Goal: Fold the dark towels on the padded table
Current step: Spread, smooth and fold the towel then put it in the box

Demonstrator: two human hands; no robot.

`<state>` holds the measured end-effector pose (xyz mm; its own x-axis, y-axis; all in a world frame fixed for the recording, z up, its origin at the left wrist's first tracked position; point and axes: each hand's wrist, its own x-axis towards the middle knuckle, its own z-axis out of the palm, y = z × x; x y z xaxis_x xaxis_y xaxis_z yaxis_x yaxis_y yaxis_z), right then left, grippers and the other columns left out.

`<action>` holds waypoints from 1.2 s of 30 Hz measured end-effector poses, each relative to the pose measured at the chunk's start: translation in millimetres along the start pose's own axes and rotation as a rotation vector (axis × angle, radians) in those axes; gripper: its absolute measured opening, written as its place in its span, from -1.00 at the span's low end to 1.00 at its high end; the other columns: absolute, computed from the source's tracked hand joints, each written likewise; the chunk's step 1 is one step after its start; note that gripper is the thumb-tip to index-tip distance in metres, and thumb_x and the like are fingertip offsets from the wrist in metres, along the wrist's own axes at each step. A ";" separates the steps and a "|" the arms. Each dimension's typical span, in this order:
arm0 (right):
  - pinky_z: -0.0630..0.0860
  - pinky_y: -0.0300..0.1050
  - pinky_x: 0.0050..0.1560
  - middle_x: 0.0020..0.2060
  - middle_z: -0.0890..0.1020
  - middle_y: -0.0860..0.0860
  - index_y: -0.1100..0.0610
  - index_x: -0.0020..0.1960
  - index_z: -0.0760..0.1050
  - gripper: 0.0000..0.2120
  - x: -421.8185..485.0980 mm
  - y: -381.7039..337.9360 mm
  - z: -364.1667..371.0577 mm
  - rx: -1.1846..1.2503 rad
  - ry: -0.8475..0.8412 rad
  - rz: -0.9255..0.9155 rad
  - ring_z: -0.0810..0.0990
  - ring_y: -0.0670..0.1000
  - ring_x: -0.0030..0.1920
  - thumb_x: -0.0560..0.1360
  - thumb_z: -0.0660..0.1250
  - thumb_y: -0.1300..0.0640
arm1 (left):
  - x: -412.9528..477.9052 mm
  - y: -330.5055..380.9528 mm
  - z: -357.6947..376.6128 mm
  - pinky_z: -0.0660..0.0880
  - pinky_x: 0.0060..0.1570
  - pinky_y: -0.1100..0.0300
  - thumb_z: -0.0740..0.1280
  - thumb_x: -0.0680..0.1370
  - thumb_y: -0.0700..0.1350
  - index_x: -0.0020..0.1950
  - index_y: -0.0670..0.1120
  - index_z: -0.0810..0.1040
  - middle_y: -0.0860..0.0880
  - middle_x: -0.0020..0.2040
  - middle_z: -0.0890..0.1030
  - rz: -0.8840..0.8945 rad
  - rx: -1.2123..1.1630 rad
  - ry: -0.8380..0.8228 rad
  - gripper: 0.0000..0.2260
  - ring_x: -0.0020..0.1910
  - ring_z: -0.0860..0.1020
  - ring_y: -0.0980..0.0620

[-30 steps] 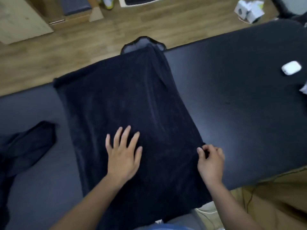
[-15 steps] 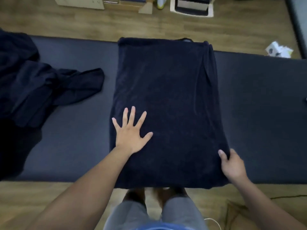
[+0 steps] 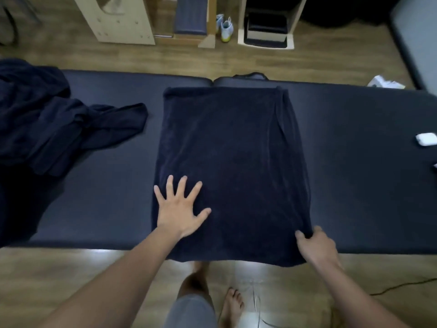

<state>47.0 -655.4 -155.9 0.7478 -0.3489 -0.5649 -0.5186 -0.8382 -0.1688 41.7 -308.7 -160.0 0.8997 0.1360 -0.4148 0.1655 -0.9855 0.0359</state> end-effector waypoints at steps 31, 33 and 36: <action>0.50 -0.19 -0.40 -0.24 0.59 0.03 0.07 0.12 0.36 -0.86 308.0 -292.8 -176.3 0.931 0.121 0.190 0.60 0.01 -0.33 0.62 0.09 0.07 | 350.5 -87.2 -117.7 -0.28 0.40 -0.39 -0.12 0.67 0.15 0.58 0.17 0.12 -0.04 0.62 -0.02 -0.027 -0.209 0.273 -0.54 0.58 -0.20 -0.15; 0.52 -0.11 -0.28 -0.20 0.60 0.02 0.06 0.10 0.41 -0.73 300.9 -296.8 -172.5 0.679 0.053 0.015 0.59 0.02 -0.25 0.59 0.23 -0.14 | 350.1 -87.6 -117.3 -0.29 0.41 -0.38 -0.12 0.67 0.14 0.58 0.16 0.13 -0.05 0.62 -0.02 -0.030 -0.218 0.268 -0.54 0.58 -0.20 -0.14; 0.48 -0.12 -0.26 -0.29 0.53 0.04 0.12 -0.18 0.45 -0.68 297.5 -305.2 -154.1 0.304 0.048 -0.202 0.51 0.08 -0.26 0.52 0.37 -0.12 | 349.1 -88.5 -121.2 -0.29 0.41 -0.38 -0.11 0.67 0.15 0.58 0.17 0.11 -0.03 0.63 -0.04 -0.029 -0.235 0.238 -0.54 0.58 -0.22 -0.13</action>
<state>491.7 -567.9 -147.9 0.8625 -0.2150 -0.4582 -0.4529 -0.7319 -0.5091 390.1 -161.7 -197.8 0.9579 0.2103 -0.1956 0.2557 -0.9346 0.2473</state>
